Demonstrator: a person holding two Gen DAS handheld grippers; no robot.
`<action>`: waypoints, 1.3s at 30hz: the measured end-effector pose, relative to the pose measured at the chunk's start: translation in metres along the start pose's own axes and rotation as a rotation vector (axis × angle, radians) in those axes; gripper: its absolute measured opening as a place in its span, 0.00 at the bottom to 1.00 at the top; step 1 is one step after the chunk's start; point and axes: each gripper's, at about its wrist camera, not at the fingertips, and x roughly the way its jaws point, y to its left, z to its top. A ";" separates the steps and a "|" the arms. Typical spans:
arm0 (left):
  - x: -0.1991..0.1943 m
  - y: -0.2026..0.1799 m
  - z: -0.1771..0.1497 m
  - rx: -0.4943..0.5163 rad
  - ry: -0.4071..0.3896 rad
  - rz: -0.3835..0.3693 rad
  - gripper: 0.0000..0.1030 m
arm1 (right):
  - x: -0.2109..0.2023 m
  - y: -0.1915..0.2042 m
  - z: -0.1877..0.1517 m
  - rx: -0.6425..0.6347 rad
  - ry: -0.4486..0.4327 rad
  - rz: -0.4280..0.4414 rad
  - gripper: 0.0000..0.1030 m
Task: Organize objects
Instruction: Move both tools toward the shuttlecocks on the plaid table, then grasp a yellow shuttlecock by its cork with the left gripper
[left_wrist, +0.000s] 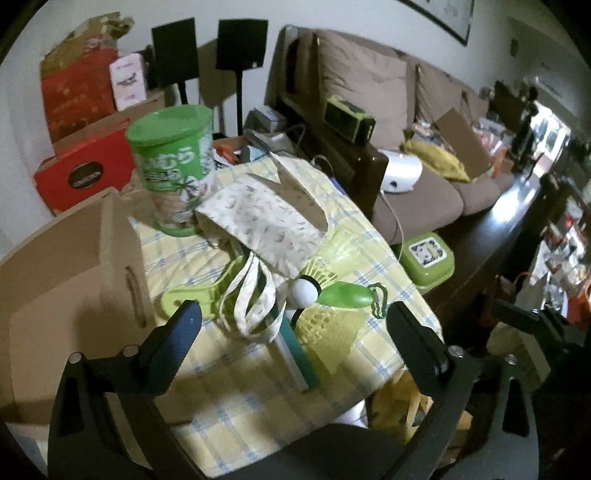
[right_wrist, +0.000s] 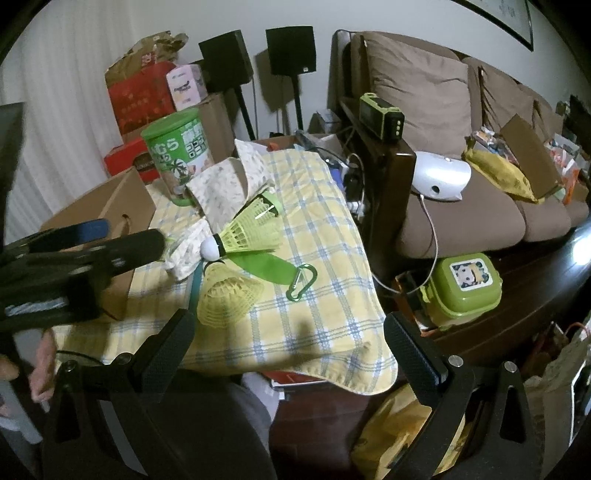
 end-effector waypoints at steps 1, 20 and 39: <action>0.006 -0.002 0.002 0.009 0.008 0.005 0.95 | 0.001 -0.002 0.000 0.005 0.000 0.003 1.00; 0.085 -0.027 0.015 0.178 0.150 0.034 0.62 | 0.018 -0.020 -0.002 0.035 0.038 0.017 0.99; 0.091 -0.022 0.013 0.155 0.183 -0.050 0.23 | 0.017 -0.023 -0.002 0.044 0.040 0.030 0.99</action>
